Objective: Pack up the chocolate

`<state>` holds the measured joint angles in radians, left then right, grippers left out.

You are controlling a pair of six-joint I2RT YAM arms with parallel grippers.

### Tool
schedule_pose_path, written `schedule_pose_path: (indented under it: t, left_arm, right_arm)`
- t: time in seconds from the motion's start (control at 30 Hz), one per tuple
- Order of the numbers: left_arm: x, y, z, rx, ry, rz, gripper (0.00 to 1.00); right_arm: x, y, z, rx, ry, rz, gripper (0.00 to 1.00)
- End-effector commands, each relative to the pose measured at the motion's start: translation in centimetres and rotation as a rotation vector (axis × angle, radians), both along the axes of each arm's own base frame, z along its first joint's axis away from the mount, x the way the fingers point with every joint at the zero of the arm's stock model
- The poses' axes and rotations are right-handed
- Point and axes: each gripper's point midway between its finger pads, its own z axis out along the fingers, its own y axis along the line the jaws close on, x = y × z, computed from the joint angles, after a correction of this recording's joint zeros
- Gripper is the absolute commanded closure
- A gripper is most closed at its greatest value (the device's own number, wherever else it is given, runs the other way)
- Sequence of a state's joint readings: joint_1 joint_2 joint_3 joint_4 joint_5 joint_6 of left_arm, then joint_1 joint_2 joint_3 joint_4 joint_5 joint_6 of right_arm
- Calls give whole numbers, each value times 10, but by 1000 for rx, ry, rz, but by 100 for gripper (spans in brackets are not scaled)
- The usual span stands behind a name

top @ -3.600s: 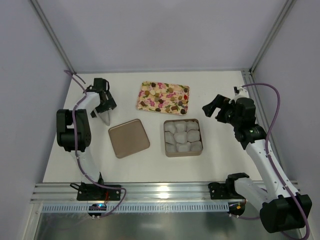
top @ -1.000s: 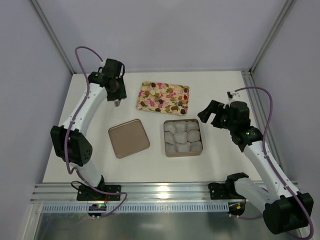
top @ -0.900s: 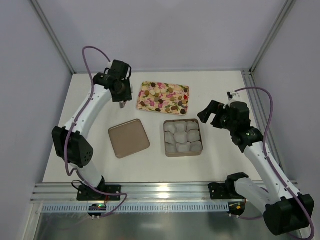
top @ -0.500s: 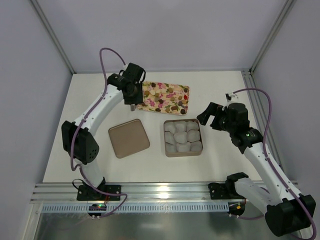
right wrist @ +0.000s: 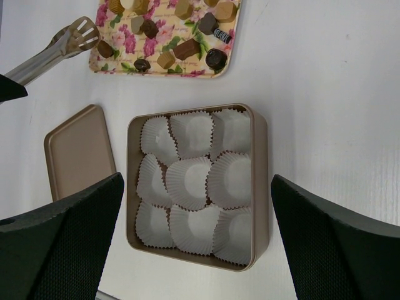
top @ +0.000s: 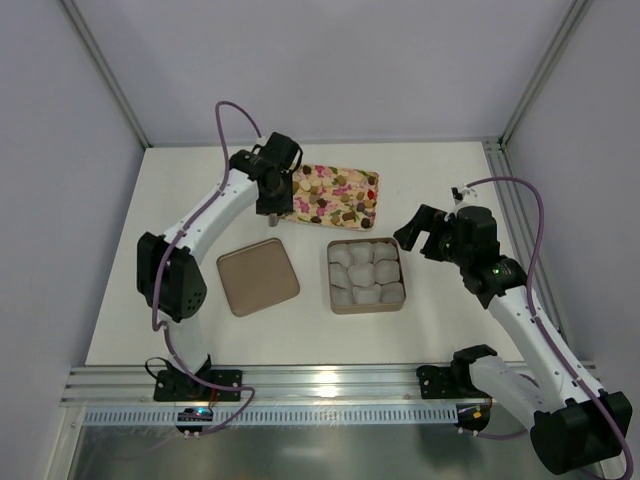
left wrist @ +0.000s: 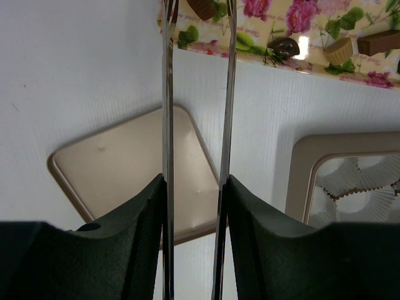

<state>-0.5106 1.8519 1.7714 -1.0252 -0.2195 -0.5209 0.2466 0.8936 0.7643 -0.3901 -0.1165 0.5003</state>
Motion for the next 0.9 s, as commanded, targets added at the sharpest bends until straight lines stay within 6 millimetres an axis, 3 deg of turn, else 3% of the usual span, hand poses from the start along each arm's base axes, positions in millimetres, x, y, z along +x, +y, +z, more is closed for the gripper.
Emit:
schedule_pose_path:
  t: [0.0,0.87]
  left_arm:
    - [9,-4,5,-1,-33,24,58]
    - [12,-12,-21,31,12,11,60]
  right_arm:
    - [3,2,10,10,-43,4,0]
    - [3,2,1,10,-27,6,0]
